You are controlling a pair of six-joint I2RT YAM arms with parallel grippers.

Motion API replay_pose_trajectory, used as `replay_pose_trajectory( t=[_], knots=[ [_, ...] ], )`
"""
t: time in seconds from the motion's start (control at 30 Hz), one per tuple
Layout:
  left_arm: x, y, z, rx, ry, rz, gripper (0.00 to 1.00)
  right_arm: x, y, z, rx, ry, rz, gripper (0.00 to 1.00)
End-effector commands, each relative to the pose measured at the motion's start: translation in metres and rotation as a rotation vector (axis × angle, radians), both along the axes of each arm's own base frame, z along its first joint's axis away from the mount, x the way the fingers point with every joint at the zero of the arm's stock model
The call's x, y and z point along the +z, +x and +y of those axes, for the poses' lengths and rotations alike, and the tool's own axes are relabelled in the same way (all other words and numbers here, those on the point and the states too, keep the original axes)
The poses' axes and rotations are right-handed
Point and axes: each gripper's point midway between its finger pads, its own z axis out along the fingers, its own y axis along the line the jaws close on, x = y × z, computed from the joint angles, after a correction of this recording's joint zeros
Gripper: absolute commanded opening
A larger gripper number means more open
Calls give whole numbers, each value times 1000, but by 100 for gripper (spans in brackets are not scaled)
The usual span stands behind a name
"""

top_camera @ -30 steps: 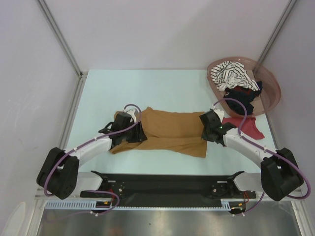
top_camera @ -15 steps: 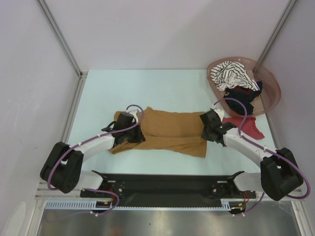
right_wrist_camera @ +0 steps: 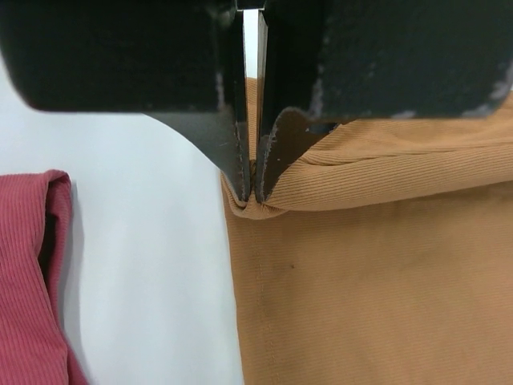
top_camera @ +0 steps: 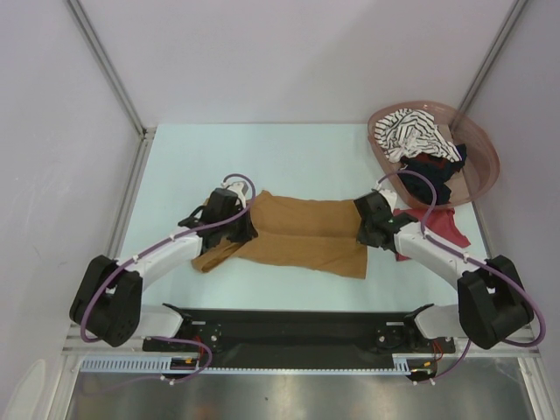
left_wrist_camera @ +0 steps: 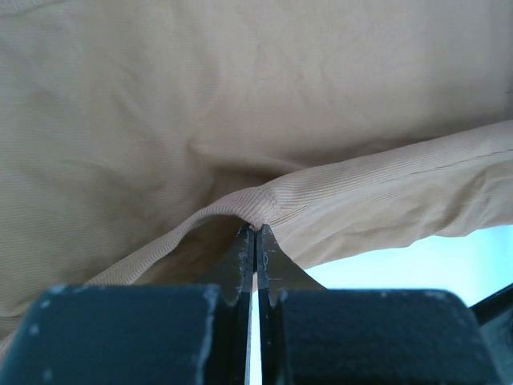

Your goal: Fold and stack the tank tops

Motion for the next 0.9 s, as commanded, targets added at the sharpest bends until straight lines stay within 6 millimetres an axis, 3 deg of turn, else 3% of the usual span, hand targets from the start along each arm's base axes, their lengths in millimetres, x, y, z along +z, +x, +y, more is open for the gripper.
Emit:
replay_pose_trajectory(
  t=[0.0,0.27,0.4,0.67,0.8,0.87],
  knots=[
    [14,17,-3,-6,23,-58,0,10,20,3,-3,5,-48,4],
    [-1,32,-3,13,73,-40,0,-2,34,2,-29,-9,-46,4],
    [-14,33,3,38,116,-9,0,-5,43,2,-39,-11,-61,4],
    [-21,32,6,43,132,5,1,-5,54,2,-38,-44,-55,4],
    [-24,31,8,51,140,20,17,-11,47,-2,-41,-59,-33,15],
    [-25,34,18,92,186,11,22,-12,44,-5,-46,-61,-31,17]
  ],
)
